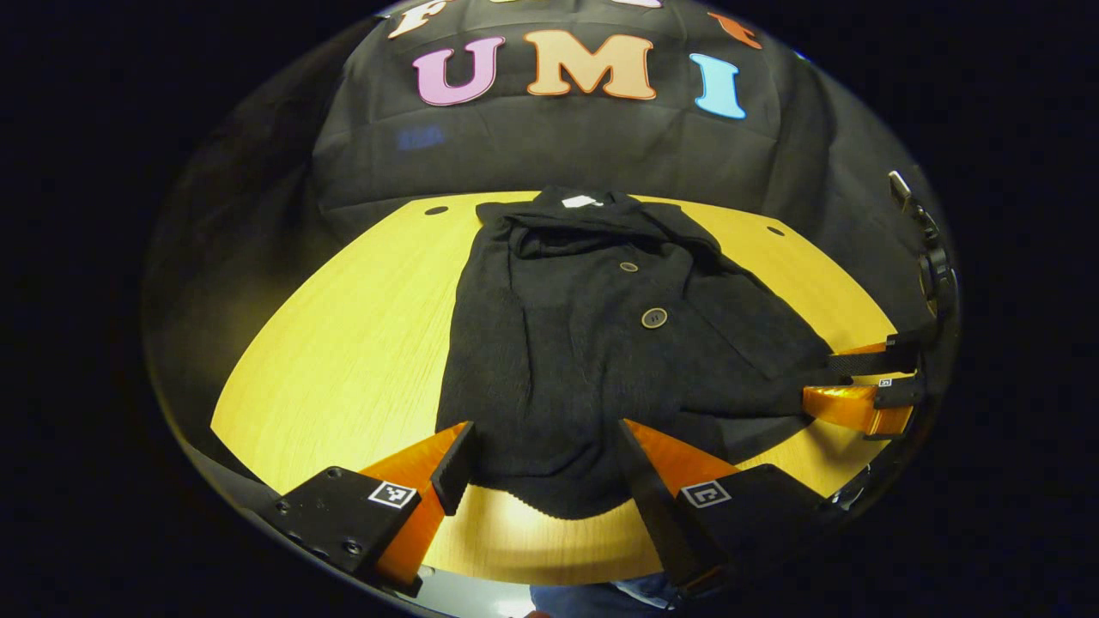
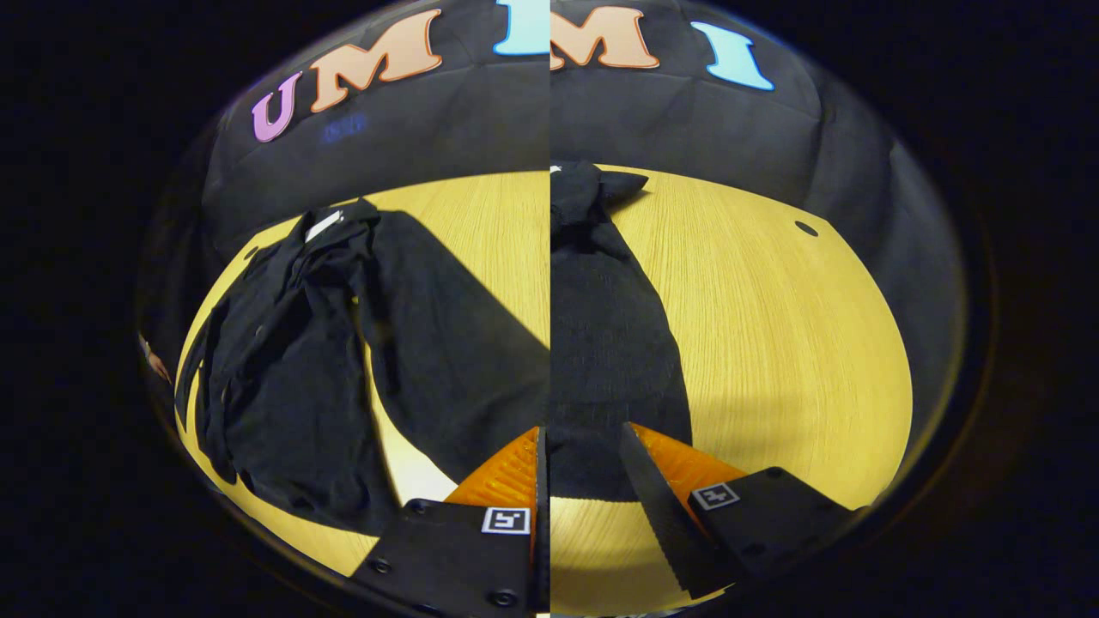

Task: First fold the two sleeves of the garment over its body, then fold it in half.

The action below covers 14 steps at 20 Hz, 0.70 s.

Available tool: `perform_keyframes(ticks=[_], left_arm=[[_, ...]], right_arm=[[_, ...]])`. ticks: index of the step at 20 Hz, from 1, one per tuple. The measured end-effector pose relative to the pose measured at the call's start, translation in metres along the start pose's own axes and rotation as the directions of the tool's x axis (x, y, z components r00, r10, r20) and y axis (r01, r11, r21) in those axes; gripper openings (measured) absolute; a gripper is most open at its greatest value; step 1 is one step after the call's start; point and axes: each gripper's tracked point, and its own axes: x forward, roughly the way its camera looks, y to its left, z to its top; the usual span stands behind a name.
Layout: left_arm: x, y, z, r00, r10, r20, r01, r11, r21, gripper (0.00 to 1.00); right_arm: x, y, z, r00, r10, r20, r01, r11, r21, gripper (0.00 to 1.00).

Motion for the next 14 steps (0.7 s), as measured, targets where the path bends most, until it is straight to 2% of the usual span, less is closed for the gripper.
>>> perform_keyframes(ticks=[5, 11, 12, 13, 14], left_arm=[[0.008, -0.002, -0.018, 0.999, 0.007, -0.052, -0.006, 1.0, 0.012, 0.97], [0.012, 0.001, -0.017, 1.0, 0.022, -0.015, -0.022, 1.0, 0.022, 0.96], [0.012, 0.001, -0.017, 1.0, 0.022, -0.007, -0.022, 1.0, 0.02, 0.96], [0.012, 0.0, -0.018, 1.0, 0.019, 0.0, -0.019, 1.0, 0.018, 0.96], [0.013, 0.001, -0.019, 1.0, 0.021, -0.003, -0.021, 1.0, 0.018, 0.96]], right_arm=[[0.004, -0.001, -0.003, 1.0, -0.002, -0.001, 0.002, 0.999, -0.035, 0.53], [0.005, -0.002, -0.006, 1.0, 0.01, 0.02, -0.009, 0.999, -0.044, 0.53], [0.005, -0.001, -0.006, 1.0, 0.006, 0.023, -0.005, 0.999, -0.043, 0.02], [0.007, -0.002, -0.006, 1.0, 0.003, 0.025, -0.002, 0.999, -0.042, 0.53], [0.007, 0.0, -0.006, 1.0, 0.009, 0.025, -0.007, 0.999, -0.043, 0.02]])
